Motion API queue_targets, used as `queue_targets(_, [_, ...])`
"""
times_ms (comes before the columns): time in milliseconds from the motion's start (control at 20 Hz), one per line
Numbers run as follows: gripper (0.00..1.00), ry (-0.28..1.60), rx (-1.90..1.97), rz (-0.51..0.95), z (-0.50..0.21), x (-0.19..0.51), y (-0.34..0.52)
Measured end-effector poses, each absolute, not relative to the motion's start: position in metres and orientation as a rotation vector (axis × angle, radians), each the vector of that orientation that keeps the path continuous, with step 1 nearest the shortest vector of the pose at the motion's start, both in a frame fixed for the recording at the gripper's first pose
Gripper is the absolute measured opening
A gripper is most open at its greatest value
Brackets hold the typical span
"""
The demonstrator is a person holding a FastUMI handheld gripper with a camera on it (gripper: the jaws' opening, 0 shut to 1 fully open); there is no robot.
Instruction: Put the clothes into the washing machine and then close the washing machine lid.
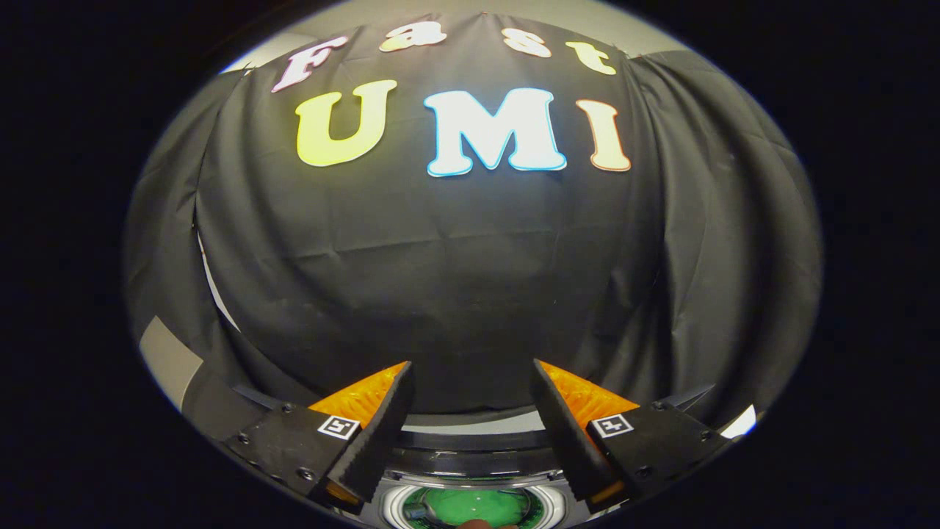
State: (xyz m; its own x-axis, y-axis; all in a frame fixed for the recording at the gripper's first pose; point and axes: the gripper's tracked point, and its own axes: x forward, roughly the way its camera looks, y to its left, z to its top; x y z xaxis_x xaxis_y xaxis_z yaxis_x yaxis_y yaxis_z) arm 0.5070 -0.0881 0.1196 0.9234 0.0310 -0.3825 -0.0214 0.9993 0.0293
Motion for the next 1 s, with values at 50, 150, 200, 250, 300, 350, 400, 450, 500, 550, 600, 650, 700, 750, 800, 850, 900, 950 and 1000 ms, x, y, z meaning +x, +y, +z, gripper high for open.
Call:
queue_targets(50, [0.99,0.362,0.018,0.034,0.120,0.507,-0.087])
queue_targets(150, [0.99,0.290,0.029,0.032,0.125,0.500,-0.089])
queue_targets(200, [0.99,0.249,0.025,0.033,0.125,0.500,-0.088])
queue_targets(250, [0.99,0.189,0.030,0.033,0.130,0.494,-0.088])
queue_targets(300, [0.99,0.149,0.034,0.033,0.132,0.489,-0.088])
queue_targets(350, [0.99,0.128,0.032,0.029,0.129,0.486,-0.087])
queue_targets(400, [0.99,0.116,0.028,0.027,0.128,0.481,-0.087])
queue_targets(450, [0.99,0.110,0.028,0.028,0.128,0.475,-0.087])
queue_targets(500, [0.99,0.110,0.026,0.033,0.130,0.475,-0.086])
queue_targets(550, [0.99,0.110,0.022,0.036,0.129,0.477,-0.086])
queue_targets(600, [0.99,0.109,0.021,0.037,0.129,0.476,-0.086])
queue_targets(650, [0.99,0.105,0.018,0.038,0.129,0.475,-0.086])
queue_targets(700, [0.99,0.095,0.018,0.038,0.128,0.475,-0.086])
queue_targets(750, [0.99,0.084,0.016,0.042,0.129,0.476,-0.085])
queue_targets(800, [0.99,0.078,0.018,0.043,0.128,0.474,-0.085])
queue_targets(850, [0.99,0.076,0.017,0.041,0.126,0.472,-0.085])
queue_targets(900, [0.98,0.072,0.015,0.039,0.126,0.471,-0.085])
queue_targets(950, [0.99,0.068,0.016,0.037,0.125,0.471,-0.084])
queue_targets(1000, [0.99,0.060,0.015,0.037,0.126,0.472,-0.084])
